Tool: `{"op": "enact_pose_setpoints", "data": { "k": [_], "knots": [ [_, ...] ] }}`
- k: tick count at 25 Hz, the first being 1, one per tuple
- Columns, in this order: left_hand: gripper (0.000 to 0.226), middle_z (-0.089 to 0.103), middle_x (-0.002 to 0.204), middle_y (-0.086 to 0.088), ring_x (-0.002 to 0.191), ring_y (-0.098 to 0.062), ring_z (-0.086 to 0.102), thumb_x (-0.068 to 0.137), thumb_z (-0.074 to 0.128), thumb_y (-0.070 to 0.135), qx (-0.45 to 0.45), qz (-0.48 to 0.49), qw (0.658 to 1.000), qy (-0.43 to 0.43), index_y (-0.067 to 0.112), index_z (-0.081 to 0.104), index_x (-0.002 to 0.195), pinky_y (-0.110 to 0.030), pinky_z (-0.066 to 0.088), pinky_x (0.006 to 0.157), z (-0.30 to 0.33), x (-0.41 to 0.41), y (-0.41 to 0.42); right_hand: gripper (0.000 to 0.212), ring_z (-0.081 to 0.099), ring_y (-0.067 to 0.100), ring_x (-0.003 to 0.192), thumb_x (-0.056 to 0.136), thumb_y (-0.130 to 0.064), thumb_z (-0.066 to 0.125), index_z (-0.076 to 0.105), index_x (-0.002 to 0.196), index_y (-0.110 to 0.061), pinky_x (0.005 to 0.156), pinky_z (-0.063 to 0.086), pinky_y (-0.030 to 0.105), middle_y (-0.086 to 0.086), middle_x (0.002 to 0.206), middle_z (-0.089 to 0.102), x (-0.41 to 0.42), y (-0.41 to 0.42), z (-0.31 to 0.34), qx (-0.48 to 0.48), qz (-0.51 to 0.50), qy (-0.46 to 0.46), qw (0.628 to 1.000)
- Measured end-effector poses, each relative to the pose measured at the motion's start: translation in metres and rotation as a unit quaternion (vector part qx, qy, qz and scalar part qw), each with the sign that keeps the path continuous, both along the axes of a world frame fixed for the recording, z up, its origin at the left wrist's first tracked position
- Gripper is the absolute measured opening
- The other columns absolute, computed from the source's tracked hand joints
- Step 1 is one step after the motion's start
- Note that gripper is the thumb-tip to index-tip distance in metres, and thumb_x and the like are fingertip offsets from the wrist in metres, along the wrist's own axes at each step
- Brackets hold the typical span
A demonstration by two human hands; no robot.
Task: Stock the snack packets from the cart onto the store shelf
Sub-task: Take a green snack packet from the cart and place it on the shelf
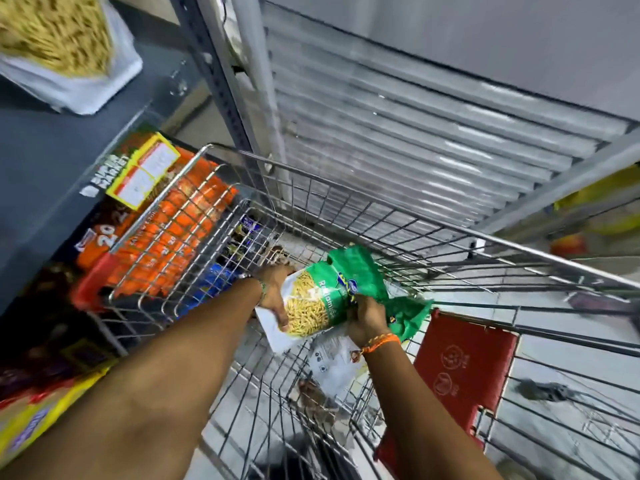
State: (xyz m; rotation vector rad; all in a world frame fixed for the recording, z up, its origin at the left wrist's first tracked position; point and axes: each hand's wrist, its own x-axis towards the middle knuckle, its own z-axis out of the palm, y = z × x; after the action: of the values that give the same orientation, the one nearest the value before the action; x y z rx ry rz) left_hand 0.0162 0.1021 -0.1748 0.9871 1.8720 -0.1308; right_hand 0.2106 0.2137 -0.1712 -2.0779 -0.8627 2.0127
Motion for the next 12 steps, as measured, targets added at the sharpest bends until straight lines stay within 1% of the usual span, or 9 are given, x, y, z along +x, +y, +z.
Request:
{"op": "enact_pose_setpoints", "data": {
  "k": [1,2,4,6,7,8,9,11,12],
  "knots": [
    [0.158,0.047,0.157,-0.002,0.135,-0.027,0.054,0.014,0.092,0.067,0.002,0.006,1.000,-0.006,0.028,0.032,0.155,-0.033,0.042,0.114,0.021,-0.003,-0.008,0.030,0.050,0.010,0.040,0.092,0.003,0.049,0.048,0.065,-0.010,0.035,0.034,0.020,0.006,0.055,0.051,-0.001,-0.007,0.005,-0.015,-0.010,0.021,1.000],
    [0.150,0.048,0.156,0.000,0.134,-0.026,0.054,0.023,0.097,0.059,0.004,0.008,1.000,0.001,0.026,0.034,0.155,-0.028,0.041,0.113,0.045,-0.007,-0.016,0.021,0.057,0.014,0.046,0.090,0.002,0.052,0.055,0.071,-0.006,0.038,0.039,0.022,0.009,0.057,0.058,-0.004,-0.016,0.011,-0.037,-0.011,0.048,0.998],
    [0.136,0.052,0.152,-0.001,0.131,-0.026,0.057,0.033,0.100,0.048,0.025,0.007,0.999,0.028,0.023,0.040,0.152,-0.028,0.043,0.109,0.089,-0.015,-0.032,0.004,0.059,0.025,0.066,0.088,-0.003,0.060,0.063,0.084,-0.003,0.046,0.045,0.025,0.017,0.081,0.061,-0.009,-0.038,0.037,-0.068,-0.034,0.078,0.994],
    [0.128,0.058,0.145,-0.004,0.121,-0.028,0.063,0.033,0.097,0.045,0.045,0.010,0.997,0.055,0.022,0.045,0.148,-0.033,0.051,0.102,0.132,-0.021,-0.047,0.009,0.058,0.022,0.075,0.089,-0.009,0.062,0.061,0.095,-0.003,0.046,0.048,0.021,0.017,0.094,0.058,-0.015,-0.054,0.071,-0.055,-0.083,0.122,0.988],
    [0.119,0.061,0.136,-0.005,0.111,-0.027,0.065,0.034,0.095,0.044,0.048,0.024,0.997,0.052,0.021,0.049,0.142,-0.030,0.054,0.094,0.146,-0.022,-0.054,0.014,0.061,0.022,0.085,0.090,-0.013,0.063,0.063,0.100,-0.004,0.052,0.053,0.022,0.017,0.102,0.061,-0.017,-0.060,0.084,-0.051,-0.098,0.143,0.984],
    [0.108,0.059,0.127,-0.002,0.100,-0.020,0.064,0.038,0.094,0.043,0.054,0.040,0.997,0.050,0.020,0.053,0.135,-0.025,0.051,0.085,0.165,-0.022,-0.061,0.014,0.065,0.027,0.090,0.092,-0.019,0.062,0.067,0.096,-0.007,0.060,0.059,0.031,0.018,0.105,0.066,-0.023,-0.066,0.099,-0.057,-0.107,0.183,0.976],
    [0.100,0.056,0.120,0.000,0.094,-0.013,0.059,0.040,0.094,0.043,0.076,0.058,0.994,0.054,0.021,0.055,0.129,-0.020,0.047,0.079,0.179,-0.022,-0.069,0.022,0.070,0.025,0.084,0.094,-0.024,0.058,0.073,0.086,-0.011,0.057,0.061,0.034,0.015,0.097,0.072,-0.027,-0.070,0.120,-0.068,-0.112,0.221,0.967],
    [0.114,0.053,0.124,0.012,0.106,-0.008,0.054,0.031,0.096,0.047,0.152,0.105,0.980,0.076,0.019,0.056,0.134,-0.019,0.042,0.087,0.208,-0.017,-0.094,0.038,0.074,0.019,0.070,0.097,-0.030,0.051,0.079,0.081,-0.012,0.053,0.059,0.032,0.008,0.083,0.077,-0.038,-0.078,0.154,-0.075,-0.116,0.308,0.941],
    [0.121,0.054,0.131,0.014,0.115,-0.009,0.055,0.027,0.098,0.047,0.186,0.141,0.969,0.081,0.017,0.054,0.136,-0.021,0.043,0.097,0.219,-0.014,-0.105,0.033,0.075,0.020,0.072,0.094,-0.032,0.054,0.078,0.094,-0.010,0.056,0.060,0.033,0.011,0.089,0.078,-0.044,-0.077,0.169,-0.060,-0.113,0.338,0.933]
  ]
}}
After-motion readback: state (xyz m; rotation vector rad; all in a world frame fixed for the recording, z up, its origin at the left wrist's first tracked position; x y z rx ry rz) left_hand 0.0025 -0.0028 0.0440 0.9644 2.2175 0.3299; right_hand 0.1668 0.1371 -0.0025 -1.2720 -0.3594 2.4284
